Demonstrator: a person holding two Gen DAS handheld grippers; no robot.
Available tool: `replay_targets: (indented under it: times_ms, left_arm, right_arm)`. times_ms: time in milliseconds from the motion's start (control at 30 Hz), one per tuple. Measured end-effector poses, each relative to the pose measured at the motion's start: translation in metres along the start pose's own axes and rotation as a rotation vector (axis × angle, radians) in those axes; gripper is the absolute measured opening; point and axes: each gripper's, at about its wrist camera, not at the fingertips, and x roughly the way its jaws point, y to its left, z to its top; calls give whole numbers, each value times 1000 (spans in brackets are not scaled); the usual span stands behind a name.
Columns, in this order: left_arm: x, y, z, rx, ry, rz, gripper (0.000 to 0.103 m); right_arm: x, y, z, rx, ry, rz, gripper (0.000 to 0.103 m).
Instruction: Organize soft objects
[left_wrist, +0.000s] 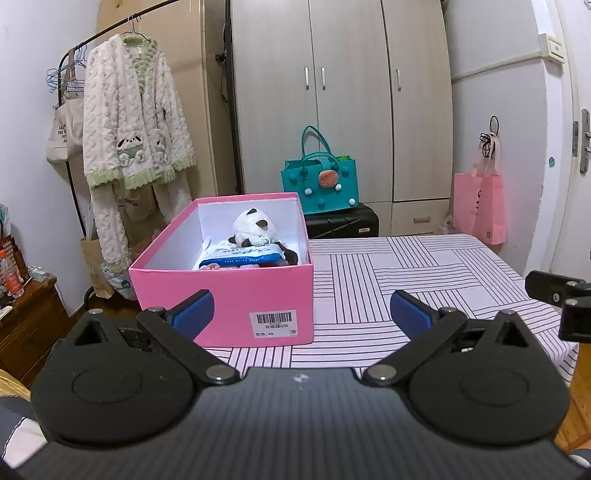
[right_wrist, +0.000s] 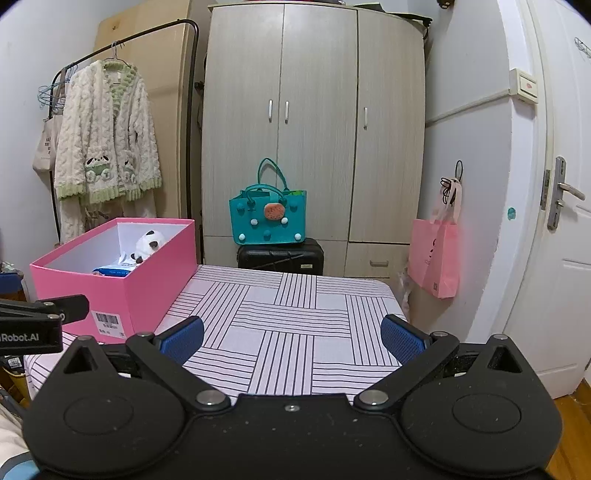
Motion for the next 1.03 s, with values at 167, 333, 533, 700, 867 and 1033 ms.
replay_targets:
  times_ms: [167, 333, 533, 700, 867, 1033]
  left_arm:
    - [-1, 0, -1, 1, -2, 1, 103]
    - [-1, 0, 0, 3, 1, 6, 103]
    - [0, -1, 0, 9, -2, 9, 103]
    - [-1, -2, 0, 12, -4, 10, 103]
    - [-2, -2, 0, 15, -5, 10, 103]
    - [-4, -2, 0, 22, -8, 4, 103]
  right_arm:
    - [2, -1, 1, 11, -1, 0, 103]
    - [3, 0, 0, 5, 1, -1, 103]
    - [2, 0, -1, 3, 2, -2, 103]
    - [3, 0, -1, 3, 4, -3, 103]
    - [3, 0, -1, 1, 6, -2, 103]
    - [3, 0, -2, -2, 7, -2, 103]
